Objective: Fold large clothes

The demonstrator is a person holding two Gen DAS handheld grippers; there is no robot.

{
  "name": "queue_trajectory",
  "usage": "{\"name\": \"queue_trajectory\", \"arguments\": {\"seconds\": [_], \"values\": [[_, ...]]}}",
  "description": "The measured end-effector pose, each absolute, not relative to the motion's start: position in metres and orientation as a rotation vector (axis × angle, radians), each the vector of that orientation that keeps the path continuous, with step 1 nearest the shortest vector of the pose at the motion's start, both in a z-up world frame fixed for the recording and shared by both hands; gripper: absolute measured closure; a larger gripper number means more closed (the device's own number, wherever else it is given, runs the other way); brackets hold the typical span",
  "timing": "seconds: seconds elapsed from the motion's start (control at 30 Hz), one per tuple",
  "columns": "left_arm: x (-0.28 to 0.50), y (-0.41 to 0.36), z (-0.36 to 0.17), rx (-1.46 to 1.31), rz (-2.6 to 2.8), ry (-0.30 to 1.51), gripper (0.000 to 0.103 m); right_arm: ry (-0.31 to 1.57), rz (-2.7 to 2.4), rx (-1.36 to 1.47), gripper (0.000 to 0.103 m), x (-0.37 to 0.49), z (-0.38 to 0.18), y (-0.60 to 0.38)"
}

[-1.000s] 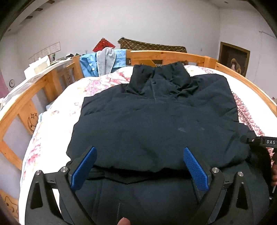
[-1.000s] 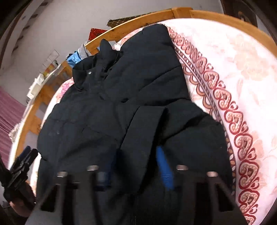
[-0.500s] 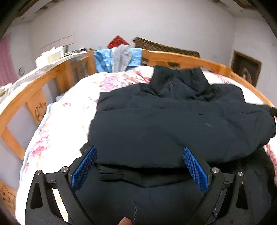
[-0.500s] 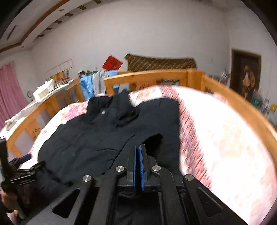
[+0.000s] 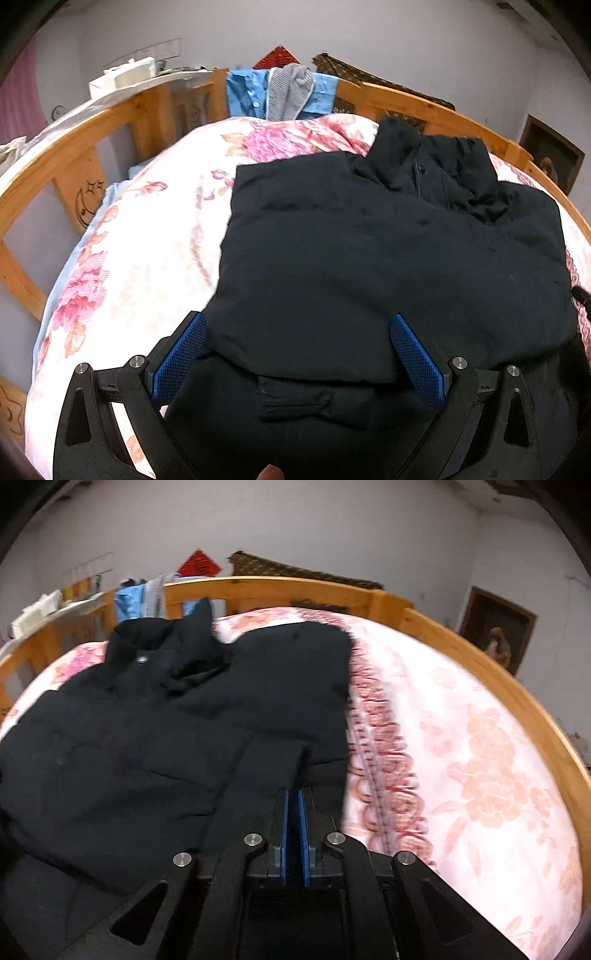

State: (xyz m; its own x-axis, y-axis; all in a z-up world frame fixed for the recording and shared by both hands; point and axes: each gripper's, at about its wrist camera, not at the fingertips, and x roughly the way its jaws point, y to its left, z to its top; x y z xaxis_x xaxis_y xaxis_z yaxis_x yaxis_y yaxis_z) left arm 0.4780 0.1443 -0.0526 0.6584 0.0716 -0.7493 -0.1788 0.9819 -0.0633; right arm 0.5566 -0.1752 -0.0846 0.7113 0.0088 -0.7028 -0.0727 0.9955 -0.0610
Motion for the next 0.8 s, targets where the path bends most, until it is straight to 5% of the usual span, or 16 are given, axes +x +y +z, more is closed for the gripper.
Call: {"name": "queue_trajectory", "arguments": {"seconds": [0.03,0.17,0.23,0.4,0.8], "values": [[0.479,0.145,-0.055,-0.133,0.141,0.845,0.005,0.754,0.034,-0.086,0.078,0.554,-0.079,-0.177],[0.482,0.143,-0.065,-0.122,0.14,0.865,0.005,0.684,0.101,-0.115,0.061,0.55,-0.061,-0.163],[0.483,0.142,-0.067,-0.112,0.141,0.866,0.005,0.679,0.179,-0.129,0.044,0.548,-0.058,-0.149],[0.484,0.14,-0.069,-0.1,0.143,0.868,0.005,0.647,0.223,-0.189,0.044,0.545,-0.062,-0.128],[0.484,0.144,-0.08,-0.125,0.13,0.9,0.001,0.912,0.286,-0.072,0.042,0.566,-0.126,-0.132]]}}
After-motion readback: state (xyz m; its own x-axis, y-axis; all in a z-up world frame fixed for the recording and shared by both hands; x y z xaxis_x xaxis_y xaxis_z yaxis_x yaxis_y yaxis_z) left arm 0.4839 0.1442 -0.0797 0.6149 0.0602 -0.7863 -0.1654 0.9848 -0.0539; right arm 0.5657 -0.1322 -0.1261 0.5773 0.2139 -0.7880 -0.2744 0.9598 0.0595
